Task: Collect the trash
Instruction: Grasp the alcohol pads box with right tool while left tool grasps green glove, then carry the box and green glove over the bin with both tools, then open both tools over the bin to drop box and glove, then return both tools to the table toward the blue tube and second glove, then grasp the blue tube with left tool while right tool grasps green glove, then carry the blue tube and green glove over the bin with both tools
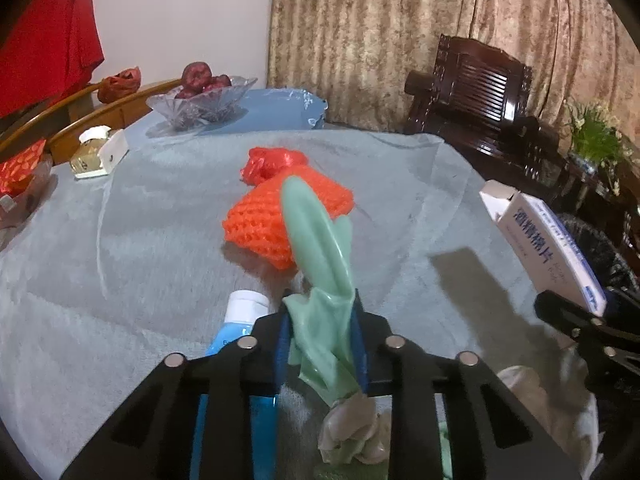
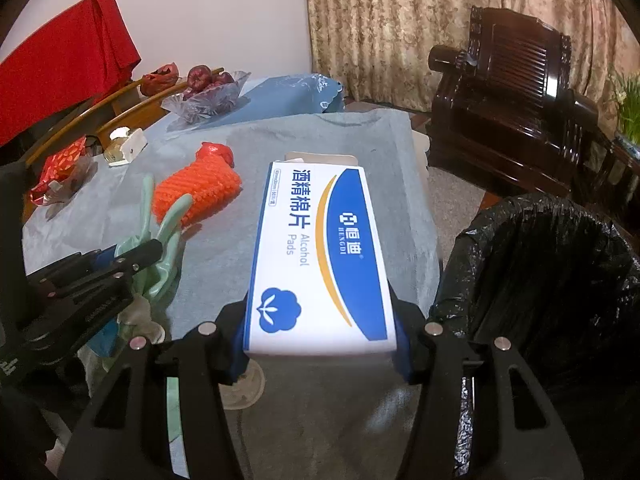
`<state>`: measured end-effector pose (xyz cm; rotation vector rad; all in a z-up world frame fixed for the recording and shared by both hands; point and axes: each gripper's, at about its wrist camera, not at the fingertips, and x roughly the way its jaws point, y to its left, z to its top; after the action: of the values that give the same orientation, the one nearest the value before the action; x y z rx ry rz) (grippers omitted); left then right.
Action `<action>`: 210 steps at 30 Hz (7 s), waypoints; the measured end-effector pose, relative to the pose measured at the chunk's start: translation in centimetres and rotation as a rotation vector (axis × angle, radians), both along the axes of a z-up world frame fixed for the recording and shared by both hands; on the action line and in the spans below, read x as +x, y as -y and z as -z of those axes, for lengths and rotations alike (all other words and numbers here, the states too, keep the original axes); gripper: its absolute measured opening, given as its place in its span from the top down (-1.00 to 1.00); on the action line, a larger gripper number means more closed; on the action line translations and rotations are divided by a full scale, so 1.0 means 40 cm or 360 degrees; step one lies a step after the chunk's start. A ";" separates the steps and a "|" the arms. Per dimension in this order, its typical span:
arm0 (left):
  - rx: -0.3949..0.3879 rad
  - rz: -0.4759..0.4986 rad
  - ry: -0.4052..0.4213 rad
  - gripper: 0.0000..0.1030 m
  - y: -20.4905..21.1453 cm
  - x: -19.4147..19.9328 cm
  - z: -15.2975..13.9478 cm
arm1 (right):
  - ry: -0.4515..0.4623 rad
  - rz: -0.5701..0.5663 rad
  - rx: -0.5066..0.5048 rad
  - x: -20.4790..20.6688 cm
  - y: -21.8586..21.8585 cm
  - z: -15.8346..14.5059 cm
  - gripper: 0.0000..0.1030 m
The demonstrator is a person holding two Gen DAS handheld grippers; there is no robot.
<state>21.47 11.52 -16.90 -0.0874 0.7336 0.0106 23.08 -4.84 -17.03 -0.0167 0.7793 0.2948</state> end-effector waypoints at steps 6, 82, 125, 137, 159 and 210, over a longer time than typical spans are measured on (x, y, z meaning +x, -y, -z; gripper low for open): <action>-0.0038 -0.0002 0.0104 0.57 -0.007 -0.039 -0.071 | 0.0041 0.0007 0.0031 -0.014 0.002 -0.041 -0.04; -0.0152 0.0722 0.0130 -0.16 0.698 0.008 -0.140 | 0.0053 0.0724 -0.0123 -0.191 0.689 -0.034 -0.74; 0.0133 -0.0152 0.0228 -0.65 -0.100 -0.199 -0.150 | 0.0146 -0.0044 0.0045 -0.184 -0.004 -0.093 -0.83; 0.0165 -0.0222 0.0133 -0.65 -0.178 -0.193 -0.083 | -0.0062 -0.0099 -0.0034 -0.125 -0.108 0.055 -0.83; 0.0112 -0.0155 -0.0032 -0.65 -0.171 -0.118 0.010 | -0.0210 -0.0286 -0.0020 -0.082 -0.141 0.107 0.08; -0.0019 0.0018 -0.0049 0.14 -0.050 -0.058 -0.086 | 0.0080 -0.0203 -0.0016 -0.026 -0.016 -0.102 0.18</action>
<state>19.15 13.52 -13.46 -0.0944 0.7649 -0.0033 22.04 -4.22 -12.94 -0.0832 0.7310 0.4102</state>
